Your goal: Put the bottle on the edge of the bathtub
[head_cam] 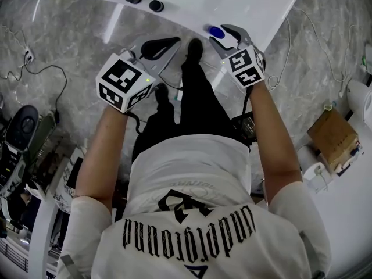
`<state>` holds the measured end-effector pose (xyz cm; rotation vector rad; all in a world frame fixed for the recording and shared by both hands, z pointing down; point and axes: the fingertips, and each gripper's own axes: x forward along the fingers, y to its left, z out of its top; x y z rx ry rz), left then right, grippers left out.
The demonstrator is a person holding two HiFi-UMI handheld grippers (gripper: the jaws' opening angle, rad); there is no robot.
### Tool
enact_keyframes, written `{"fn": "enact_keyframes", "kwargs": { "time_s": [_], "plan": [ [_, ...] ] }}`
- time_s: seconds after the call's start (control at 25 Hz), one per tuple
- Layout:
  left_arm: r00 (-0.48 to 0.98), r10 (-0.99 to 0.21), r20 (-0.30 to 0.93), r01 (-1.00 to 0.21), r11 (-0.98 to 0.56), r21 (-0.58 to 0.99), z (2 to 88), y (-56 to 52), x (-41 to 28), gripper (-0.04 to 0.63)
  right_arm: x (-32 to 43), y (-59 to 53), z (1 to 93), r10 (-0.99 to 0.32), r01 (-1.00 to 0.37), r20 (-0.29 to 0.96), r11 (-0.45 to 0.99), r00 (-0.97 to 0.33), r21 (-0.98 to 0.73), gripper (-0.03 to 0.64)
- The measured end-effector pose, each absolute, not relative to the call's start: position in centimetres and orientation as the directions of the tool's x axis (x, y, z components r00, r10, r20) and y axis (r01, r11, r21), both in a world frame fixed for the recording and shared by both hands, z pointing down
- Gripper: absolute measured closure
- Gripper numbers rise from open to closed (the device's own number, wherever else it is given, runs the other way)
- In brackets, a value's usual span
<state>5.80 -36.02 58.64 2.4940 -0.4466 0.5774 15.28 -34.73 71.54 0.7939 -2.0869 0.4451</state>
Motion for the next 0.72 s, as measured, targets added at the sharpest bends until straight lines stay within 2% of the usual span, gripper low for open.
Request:
{"fn": "enact_keyframes", "kwargs": {
  "time_s": [0.28,0.72],
  "plan": [
    [0.86,-0.243,0.448,-0.43,-0.818,0.382,53.5,-33.7,2.1,0.588,13.8,-34.7,63.7,-0.495,-0.719,0.748,0.694,-0.442,0.034,0.426],
    [0.869,-0.329,0.369,-0.437,-0.861,0.261,42.1,-27.8,-7.0,0.588,8.8,-29.0,48.0,-0.671,-0.825,0.588,0.566,-0.452,0.012,0.516]
  ]
}}
